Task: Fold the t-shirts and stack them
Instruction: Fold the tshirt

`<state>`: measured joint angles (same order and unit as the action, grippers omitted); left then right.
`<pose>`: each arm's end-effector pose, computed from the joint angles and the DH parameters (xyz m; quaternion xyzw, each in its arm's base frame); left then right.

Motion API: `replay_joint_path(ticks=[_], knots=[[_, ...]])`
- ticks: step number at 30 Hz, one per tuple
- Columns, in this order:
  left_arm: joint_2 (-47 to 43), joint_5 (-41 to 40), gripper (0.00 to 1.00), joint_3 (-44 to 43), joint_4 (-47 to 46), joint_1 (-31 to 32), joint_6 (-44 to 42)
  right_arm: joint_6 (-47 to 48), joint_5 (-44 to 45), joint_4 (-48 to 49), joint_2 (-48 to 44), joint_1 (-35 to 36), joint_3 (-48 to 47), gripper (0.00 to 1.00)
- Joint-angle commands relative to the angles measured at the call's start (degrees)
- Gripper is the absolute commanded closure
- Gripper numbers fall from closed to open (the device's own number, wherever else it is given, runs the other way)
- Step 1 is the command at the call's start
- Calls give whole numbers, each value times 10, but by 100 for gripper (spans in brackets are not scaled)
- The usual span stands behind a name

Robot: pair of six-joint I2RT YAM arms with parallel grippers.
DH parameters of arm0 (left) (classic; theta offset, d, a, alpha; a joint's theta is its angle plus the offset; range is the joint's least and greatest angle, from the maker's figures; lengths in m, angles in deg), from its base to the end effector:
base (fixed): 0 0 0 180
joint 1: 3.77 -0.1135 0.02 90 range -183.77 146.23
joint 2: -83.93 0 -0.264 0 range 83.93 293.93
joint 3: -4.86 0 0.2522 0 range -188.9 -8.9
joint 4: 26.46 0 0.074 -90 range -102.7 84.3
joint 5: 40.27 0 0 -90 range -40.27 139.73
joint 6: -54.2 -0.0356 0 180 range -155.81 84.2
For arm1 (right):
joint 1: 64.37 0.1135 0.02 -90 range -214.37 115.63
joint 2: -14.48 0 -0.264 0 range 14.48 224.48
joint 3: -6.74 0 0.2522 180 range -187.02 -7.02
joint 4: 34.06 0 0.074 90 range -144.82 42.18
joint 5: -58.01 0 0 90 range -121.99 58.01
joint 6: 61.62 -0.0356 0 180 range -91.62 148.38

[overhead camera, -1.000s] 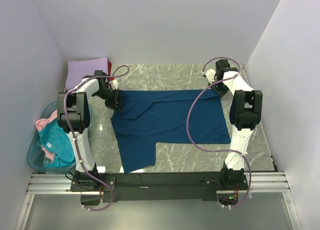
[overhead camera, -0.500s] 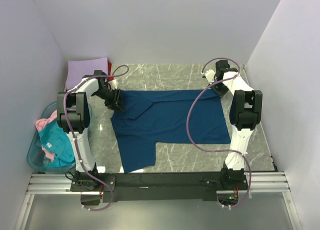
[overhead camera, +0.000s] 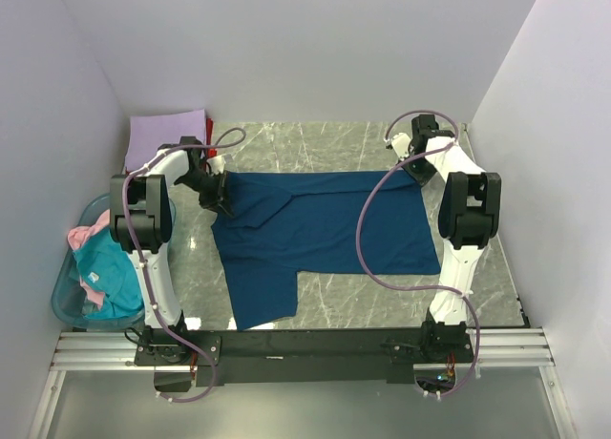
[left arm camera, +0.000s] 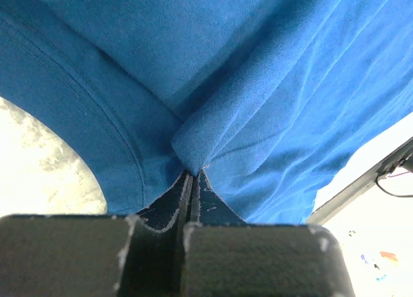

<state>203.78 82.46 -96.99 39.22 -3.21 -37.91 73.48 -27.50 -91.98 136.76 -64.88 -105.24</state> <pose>0.4025 -0.0232 0.1612 0.0378 0.9574 -0.2806 0.0567 0.4497 -0.0068 0.1899 -0.3654 0.9107 -0.1086 0.1591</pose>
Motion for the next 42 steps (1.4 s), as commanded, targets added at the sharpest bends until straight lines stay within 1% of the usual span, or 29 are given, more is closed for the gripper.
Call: replay_joint_path(ticks=[1, 6, 7, 16, 20, 25, 34, 35, 36, 37, 38, 39, 40, 41, 42], knots=[[-43, 12, 99, -9, 27, -4, 0, 15, -3, 5, -49, 2, -3, 100], [-66, 35, 99, -16, 53, -4, 4, 21, 0, 4, -60, 2, -7, 100], [-66, 45, 99, -17, 57, -18, 6, 23, 1, 3, -63, 2, -8, 100], [-81, 85, 99, -24, 101, -34, 2, 39, -2, -10, -78, -6, -16, 100], [-88, 101, 99, -4, 121, -37, -16, 44, -2, -9, -86, -11, 1, 100], [-93, 145, 99, 20, 139, -36, -33, 42, -1, -3, -84, -12, 11, 100], [-92, 127, 99, 68, 109, -36, -9, 42, 1, 10, -74, -12, 36, 100], [-87, 128, 96, 70, 108, -36, -11, 42, 1, 8, -75, -12, 43, 100], [-86, 131, 94, 68, 112, -36, -15, 43, 0, 7, -76, -12, 49, 98], [-86, 136, 90, 64, 114, -39, -24, 44, 0, 5, -80, -9, 53, 93], [-95, 138, 82, 55, 109, -42, -26, 44, -3, 3, -82, -9, 58, 85], [-102, 139, 74, 50, 86, -56, -25, 43, -19, -8, -85, -11, 58, 66], [-109, 139, 67, 43, 79, -64, -25, 38, -30, -17, -91, -15, 53, 59], [-117, 129, 57, 11, 72, -69, -26, 32, -43, -28, -92, -19, 31, 53], [-117, 124, 53, -6, 67, -73, -25, 25, -77, -55, -93, -22, 15, 48]])
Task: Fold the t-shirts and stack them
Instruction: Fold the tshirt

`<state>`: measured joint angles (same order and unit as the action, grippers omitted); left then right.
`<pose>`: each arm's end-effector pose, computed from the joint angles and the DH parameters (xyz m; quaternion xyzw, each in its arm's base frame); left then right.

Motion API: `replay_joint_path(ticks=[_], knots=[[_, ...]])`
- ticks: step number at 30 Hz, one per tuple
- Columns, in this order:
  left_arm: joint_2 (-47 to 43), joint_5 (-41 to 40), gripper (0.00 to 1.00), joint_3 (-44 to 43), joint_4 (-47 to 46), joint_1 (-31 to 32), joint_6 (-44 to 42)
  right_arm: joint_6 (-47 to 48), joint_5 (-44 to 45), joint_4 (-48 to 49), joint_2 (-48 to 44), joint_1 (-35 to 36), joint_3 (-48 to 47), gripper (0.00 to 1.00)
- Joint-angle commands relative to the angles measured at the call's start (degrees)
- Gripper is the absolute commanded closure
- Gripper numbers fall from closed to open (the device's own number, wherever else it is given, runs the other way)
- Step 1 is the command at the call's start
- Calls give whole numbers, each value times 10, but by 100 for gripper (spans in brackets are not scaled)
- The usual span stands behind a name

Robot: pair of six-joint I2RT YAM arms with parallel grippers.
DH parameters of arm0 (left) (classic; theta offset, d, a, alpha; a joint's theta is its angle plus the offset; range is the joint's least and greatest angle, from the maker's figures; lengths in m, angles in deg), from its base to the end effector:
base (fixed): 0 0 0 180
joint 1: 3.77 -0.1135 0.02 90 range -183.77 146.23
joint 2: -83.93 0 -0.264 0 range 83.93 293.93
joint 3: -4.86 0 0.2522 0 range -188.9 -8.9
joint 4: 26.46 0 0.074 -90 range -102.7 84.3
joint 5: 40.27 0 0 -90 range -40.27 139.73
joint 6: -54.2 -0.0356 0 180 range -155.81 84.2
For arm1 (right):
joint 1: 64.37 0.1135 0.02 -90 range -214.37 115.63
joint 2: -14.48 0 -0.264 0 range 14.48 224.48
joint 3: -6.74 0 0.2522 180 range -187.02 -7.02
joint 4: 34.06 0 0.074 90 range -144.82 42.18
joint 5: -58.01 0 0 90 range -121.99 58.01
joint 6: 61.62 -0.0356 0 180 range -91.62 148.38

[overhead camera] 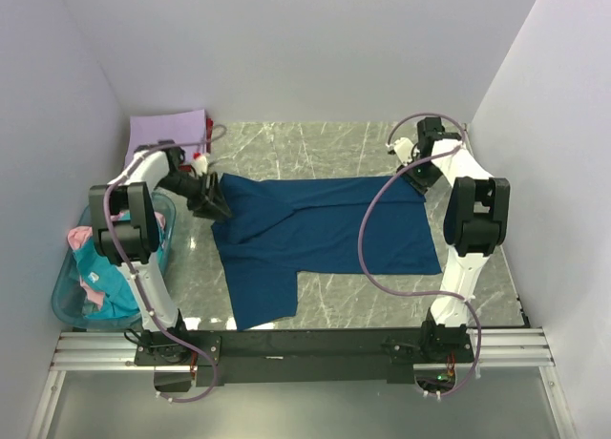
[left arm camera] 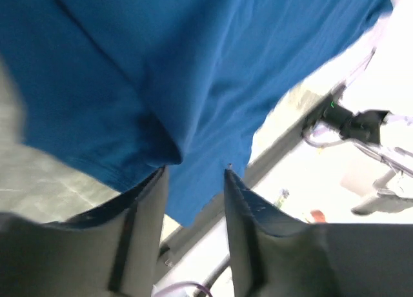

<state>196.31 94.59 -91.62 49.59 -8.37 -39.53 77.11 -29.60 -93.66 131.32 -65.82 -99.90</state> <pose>0.3605 0.0038 0.1893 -0.0135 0.9241 -0.3816 0.0120 0.4251 -0.0122 0.2016 -0.3913 0.9032 -0.0929 0.1501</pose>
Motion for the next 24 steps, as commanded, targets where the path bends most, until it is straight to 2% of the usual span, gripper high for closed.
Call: replay_joint_path(ticks=[1, 5, 7, 11, 12, 15, 24], knots=[[-39, -6, 48, -78, -44, -26, -6, -31, -70, -53, -30, -17, -58, 48], [11, -41, 46, -158, -71, -26, 30, -100, -114, -101, 15, -20, -181, 49], [26, -44, 42, -168, -108, -28, 58, -138, -131, -117, 52, -20, -234, 53], [50, -51, 41, -165, -186, -27, 121, -202, -136, -123, 109, -20, -292, 64], [53, -55, 41, -162, -200, -28, 132, -210, -135, -121, 117, -19, -298, 69], [66, -59, 41, -155, -243, -27, 162, -249, -126, -98, 141, -18, -302, 75], [121, -56, 42, -151, -292, -22, 207, -292, -128, -65, 172, -14, -292, 85]])
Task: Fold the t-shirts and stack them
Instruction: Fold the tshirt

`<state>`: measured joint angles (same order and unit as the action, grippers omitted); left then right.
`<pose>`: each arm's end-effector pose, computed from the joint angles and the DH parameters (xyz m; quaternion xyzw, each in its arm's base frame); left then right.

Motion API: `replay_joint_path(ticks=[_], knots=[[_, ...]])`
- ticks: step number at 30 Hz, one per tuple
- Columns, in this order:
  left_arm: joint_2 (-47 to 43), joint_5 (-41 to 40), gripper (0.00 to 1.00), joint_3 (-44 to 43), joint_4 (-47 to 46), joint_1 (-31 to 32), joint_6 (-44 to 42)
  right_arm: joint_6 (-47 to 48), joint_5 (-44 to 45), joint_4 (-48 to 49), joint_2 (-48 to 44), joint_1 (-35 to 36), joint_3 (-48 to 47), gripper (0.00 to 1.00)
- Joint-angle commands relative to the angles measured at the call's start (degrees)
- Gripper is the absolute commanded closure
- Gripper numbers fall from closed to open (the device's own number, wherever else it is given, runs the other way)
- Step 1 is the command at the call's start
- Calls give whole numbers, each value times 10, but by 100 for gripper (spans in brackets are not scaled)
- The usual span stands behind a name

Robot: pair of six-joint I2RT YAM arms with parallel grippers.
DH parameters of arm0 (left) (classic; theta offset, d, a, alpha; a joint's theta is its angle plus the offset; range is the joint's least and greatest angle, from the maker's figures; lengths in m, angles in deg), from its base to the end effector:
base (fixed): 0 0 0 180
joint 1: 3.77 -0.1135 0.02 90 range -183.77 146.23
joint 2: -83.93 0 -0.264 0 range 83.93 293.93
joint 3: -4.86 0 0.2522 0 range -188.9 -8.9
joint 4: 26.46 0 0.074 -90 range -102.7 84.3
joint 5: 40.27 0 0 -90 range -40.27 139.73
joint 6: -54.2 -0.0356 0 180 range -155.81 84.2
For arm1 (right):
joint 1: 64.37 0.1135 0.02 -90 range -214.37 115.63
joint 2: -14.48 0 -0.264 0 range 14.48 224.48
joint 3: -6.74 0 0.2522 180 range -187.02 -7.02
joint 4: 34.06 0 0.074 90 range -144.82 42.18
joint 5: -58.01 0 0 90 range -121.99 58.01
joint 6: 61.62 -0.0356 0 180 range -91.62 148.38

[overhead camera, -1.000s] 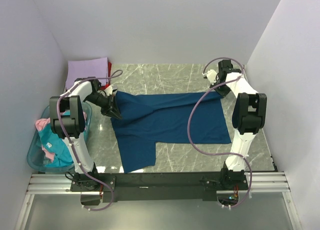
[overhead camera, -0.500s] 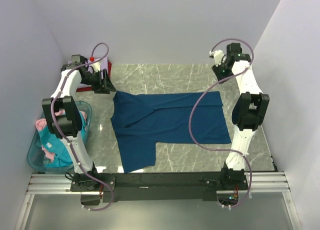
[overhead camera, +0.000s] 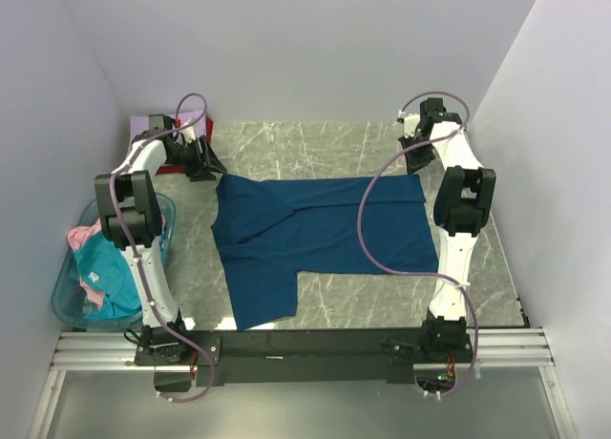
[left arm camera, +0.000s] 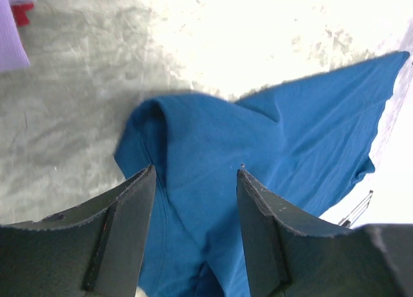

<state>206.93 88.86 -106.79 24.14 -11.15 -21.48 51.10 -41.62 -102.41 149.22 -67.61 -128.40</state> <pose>0.4579 0.0367 0.1956 -0.0924 0.9131 -0.3381 0.2083 0.4985 -0.0223 0.2017 -0.1813 0.9613 0.0375 0.2042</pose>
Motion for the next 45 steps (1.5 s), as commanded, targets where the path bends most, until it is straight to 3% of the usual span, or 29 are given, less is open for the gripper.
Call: replay_joint_path(ticks=[1, 13, 21, 27, 31, 34, 35, 41, 43, 45], knots=[[19, 1, 42, 0, -39, 8, 27, -36, -7, 23, -5, 5, -8, 85], [70, -80, 42, -3, -38, 20, 50, -65, 14, 9, 35, 10, -23, 85], [29, -179, 41, 66, -65, -11, 83, -69, 93, -15, 68, 15, -42, 88], [11, -171, 43, 69, -79, -23, 94, -72, 98, -14, 71, 15, -47, 89], [-27, -87, 40, 55, -76, -16, 39, -59, 26, -18, 42, 16, -42, 80], [-89, -42, 36, 69, -67, -14, -16, -50, -37, -15, -12, 17, -25, 59], [-106, -33, 36, 75, -56, -15, -32, -50, -50, -11, -44, 18, -12, 57], [-214, 8, 38, 138, 34, 7, -208, -79, -166, 8, -156, 30, 52, 57], [-241, -18, 43, 160, 62, 27, -288, -94, -192, 16, -184, 48, 71, 61], [-271, -38, 55, 195, 75, 66, -350, -102, -222, 19, -196, 58, 98, 64]])
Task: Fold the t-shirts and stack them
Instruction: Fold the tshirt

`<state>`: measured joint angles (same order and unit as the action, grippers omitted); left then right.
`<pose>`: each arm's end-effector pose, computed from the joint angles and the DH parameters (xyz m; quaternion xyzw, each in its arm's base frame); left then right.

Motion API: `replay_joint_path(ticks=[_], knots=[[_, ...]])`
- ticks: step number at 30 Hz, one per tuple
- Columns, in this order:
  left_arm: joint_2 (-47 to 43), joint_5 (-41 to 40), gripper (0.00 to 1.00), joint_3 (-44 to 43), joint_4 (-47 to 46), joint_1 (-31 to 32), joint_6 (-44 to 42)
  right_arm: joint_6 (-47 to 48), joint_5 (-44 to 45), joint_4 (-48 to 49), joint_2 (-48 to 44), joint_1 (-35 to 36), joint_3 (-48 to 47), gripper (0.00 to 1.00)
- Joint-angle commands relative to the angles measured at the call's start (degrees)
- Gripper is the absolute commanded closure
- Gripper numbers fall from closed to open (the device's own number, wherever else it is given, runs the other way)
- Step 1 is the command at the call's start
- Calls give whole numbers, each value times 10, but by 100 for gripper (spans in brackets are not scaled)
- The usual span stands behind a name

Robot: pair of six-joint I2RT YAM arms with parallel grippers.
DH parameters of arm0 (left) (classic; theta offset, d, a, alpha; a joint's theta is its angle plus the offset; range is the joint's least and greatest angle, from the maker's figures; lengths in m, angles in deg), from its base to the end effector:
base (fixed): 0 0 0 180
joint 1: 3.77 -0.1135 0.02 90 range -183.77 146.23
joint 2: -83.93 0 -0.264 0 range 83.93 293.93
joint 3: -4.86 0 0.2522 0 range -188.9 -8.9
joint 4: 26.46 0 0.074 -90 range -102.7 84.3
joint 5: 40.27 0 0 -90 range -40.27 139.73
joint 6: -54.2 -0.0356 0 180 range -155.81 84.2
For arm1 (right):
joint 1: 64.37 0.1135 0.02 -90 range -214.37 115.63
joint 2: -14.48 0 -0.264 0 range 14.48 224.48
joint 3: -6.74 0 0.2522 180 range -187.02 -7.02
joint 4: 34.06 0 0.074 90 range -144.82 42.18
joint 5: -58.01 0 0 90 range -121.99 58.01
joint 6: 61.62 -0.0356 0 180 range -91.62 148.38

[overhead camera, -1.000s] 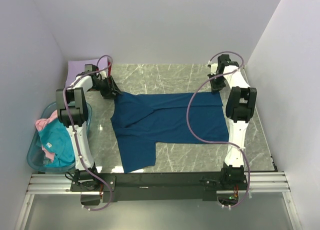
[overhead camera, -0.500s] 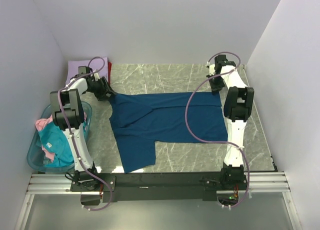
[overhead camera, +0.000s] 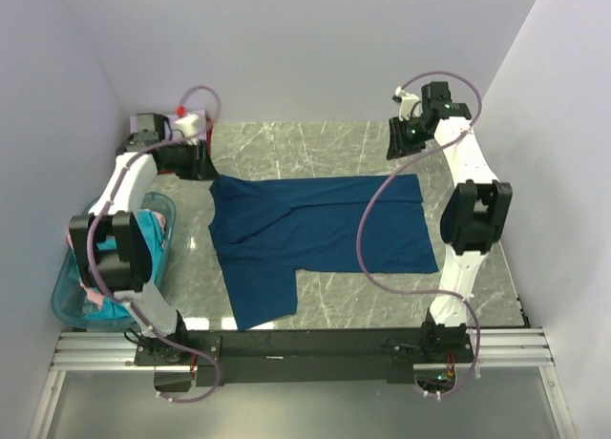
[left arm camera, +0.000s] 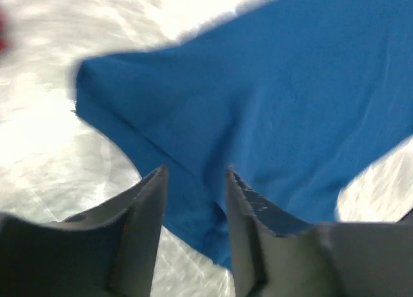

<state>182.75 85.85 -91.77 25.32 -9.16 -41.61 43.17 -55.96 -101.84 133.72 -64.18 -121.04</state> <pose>0.3733 0.0141 0.2816 0.0992 0.9038 -0.2647 0.3214 0.4528 0.0160 0.2898 -0.1775 0.9279 0.1656 0.2828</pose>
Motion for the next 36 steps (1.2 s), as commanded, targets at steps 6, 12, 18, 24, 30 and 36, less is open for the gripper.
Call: replay_joint_path(ticks=[6, 12, 18, 24, 30, 36], knots=[[-53, -159, 68, 97, 55, 225, -219, -33, -93, 1, -34, 39, 64, 74], [10, -236, 53, 89, 15, 297, -193, -34, -73, 14, -50, 38, 100, 76], [58, -271, 49, 86, -2, 324, -189, -25, -64, 10, -65, 18, 120, 76], [77, -303, 47, 83, -22, 324, -189, -19, -73, 3, -70, 4, 130, 76], [93, -315, 54, 81, -27, 323, -197, -16, -68, 3, -74, 3, 132, 76], [85, -300, 77, 57, -4, 313, -199, -11, -67, -3, -74, 3, 129, 76]])
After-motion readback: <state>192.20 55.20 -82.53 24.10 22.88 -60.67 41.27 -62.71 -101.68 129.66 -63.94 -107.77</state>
